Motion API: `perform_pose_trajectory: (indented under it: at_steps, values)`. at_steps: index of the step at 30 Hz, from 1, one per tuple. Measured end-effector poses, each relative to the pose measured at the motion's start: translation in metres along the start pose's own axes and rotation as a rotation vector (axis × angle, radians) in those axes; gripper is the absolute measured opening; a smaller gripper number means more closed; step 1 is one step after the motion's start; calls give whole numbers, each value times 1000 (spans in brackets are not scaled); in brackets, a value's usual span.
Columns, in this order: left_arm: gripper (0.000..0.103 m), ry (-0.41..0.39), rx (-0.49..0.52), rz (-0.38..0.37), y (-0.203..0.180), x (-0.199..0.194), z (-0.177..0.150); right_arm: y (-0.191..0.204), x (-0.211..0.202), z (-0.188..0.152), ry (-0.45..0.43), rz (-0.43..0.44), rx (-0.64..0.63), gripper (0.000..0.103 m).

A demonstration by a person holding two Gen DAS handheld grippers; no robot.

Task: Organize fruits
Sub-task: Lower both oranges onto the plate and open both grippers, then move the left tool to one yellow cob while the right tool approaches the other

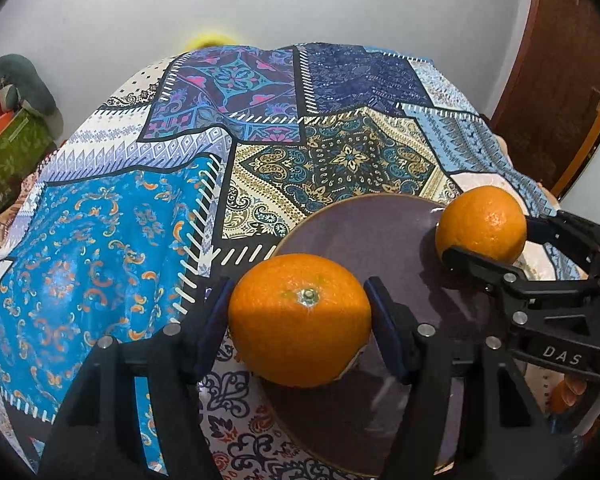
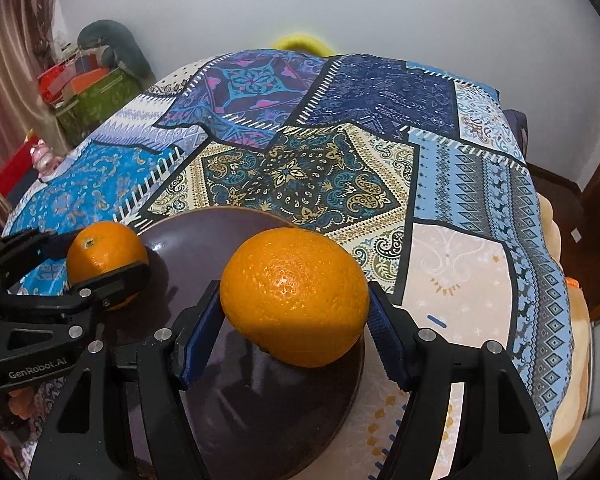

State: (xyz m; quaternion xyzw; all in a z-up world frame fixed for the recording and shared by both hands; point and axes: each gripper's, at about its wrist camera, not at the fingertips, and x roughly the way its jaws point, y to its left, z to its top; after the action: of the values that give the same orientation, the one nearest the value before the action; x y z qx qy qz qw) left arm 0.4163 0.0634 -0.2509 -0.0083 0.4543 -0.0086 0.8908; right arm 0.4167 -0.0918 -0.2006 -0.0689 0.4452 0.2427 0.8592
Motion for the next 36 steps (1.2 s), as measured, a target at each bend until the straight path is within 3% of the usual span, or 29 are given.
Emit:
perform_pose_trajectory:
  at_steps: [5,8,17,28,36]
  values:
    - [72,23,-3,-5,0,-1,-3,-1,-2,-1,0,10,8,68]
    - [76,-8,2,12,-1,-14,-2,-1,-11,-2,-15,10,12,78]
    - [78,-61,23,24,0,-71,-13,3,-64,-13,-84,-28,-9,79]
    - [83,-50,47,-4,-8,-137,-72,4,-142,-58,-125,-45,14,79]
    - [86,-5,65,-29,-22,-158,-123,10,-178,-102,-111,-45,26,82]
